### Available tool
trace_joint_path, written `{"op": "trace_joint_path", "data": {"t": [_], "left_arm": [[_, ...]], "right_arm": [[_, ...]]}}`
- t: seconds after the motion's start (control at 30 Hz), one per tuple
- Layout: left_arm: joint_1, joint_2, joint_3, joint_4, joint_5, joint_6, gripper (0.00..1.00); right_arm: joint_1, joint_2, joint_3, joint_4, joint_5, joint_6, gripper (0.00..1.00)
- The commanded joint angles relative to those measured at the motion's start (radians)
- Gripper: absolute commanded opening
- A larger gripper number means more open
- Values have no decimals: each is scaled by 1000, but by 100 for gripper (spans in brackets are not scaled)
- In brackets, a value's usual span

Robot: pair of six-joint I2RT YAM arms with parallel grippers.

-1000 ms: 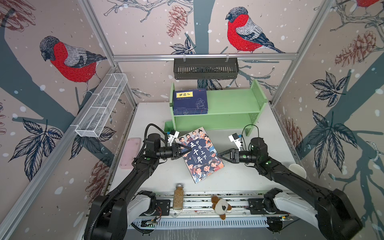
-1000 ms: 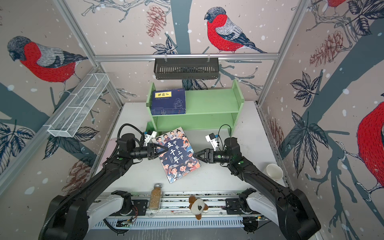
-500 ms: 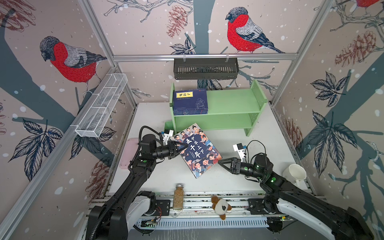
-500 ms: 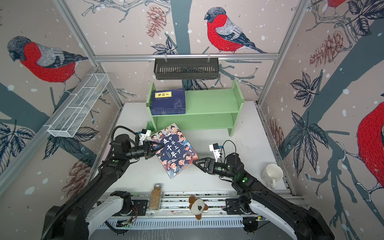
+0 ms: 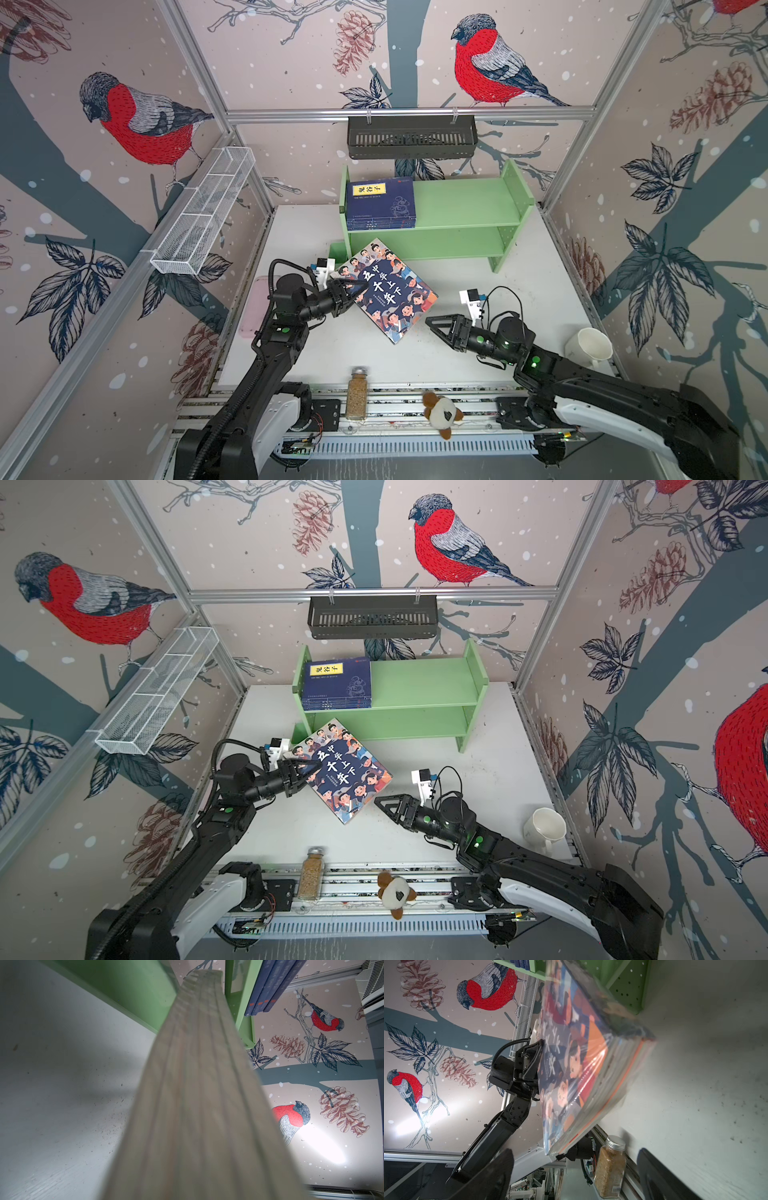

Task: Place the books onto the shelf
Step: 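Lift the clamped illustrated book off the table with both grippers, then carry the upright illustrated book with both grippers toward the shelf's lower opening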

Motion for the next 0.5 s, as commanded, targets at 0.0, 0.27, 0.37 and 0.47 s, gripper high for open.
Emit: {"op": "trace_joint_path", "data": {"t": [0.0,0.27,0.37,0.47], "left_arm": [[0,-11,12,185,20,-19,0],[1,-16,-27,252,5,-76,0],[0,-11,-32,322,16,-126,0],[0,-4,-31,349,19,-164,0]], "right_arm": [[23,62,29,121,21,8,93],[68,205,79,305,26,-17,93],[76,251,88,345,42,-14,91],[78,289,96,389,54,-14,89]]}}
